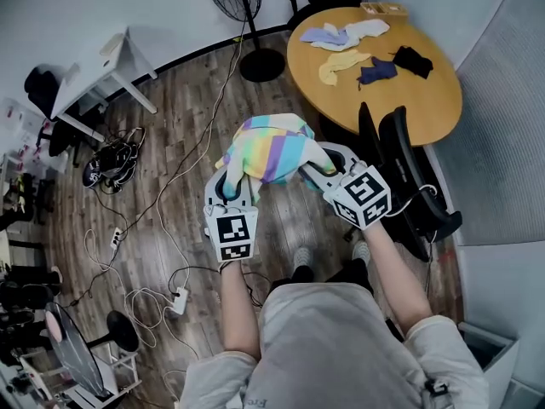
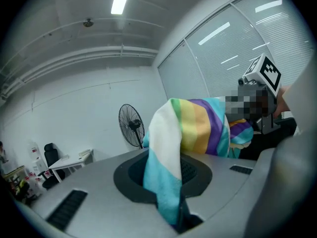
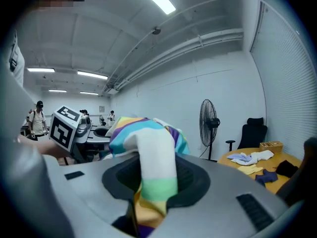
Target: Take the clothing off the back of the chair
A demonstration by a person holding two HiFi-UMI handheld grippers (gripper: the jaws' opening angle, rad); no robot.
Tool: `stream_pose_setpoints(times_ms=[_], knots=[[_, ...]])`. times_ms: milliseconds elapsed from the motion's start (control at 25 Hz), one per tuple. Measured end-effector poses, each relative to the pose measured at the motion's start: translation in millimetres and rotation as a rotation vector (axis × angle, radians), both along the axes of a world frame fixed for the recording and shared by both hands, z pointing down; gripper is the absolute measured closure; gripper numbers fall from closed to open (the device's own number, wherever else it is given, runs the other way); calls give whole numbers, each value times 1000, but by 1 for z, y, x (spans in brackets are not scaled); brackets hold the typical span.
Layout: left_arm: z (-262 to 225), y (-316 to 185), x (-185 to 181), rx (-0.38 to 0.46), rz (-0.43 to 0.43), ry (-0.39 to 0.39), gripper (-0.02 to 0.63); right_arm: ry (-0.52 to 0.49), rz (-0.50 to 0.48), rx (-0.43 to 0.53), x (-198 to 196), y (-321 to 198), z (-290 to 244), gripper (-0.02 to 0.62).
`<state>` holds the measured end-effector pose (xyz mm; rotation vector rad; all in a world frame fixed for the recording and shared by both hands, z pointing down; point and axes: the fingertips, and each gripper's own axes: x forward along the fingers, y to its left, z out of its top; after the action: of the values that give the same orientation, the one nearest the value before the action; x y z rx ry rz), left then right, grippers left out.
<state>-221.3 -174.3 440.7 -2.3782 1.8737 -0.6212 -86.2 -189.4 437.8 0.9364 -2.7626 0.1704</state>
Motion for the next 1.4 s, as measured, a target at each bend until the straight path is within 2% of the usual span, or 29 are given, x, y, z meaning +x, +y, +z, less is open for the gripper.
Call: stream_pose_setpoints(times_ms=[320,600,1400], knots=[[73,25,9,-129,24,24,534,4,63,-110,10,20,74,466],[106,35,17,-201,39,55,534,68,63,-174,18,31,106,466],[109,35,17,-206,28,64,534,90,47,-179,17,30,111,466]])
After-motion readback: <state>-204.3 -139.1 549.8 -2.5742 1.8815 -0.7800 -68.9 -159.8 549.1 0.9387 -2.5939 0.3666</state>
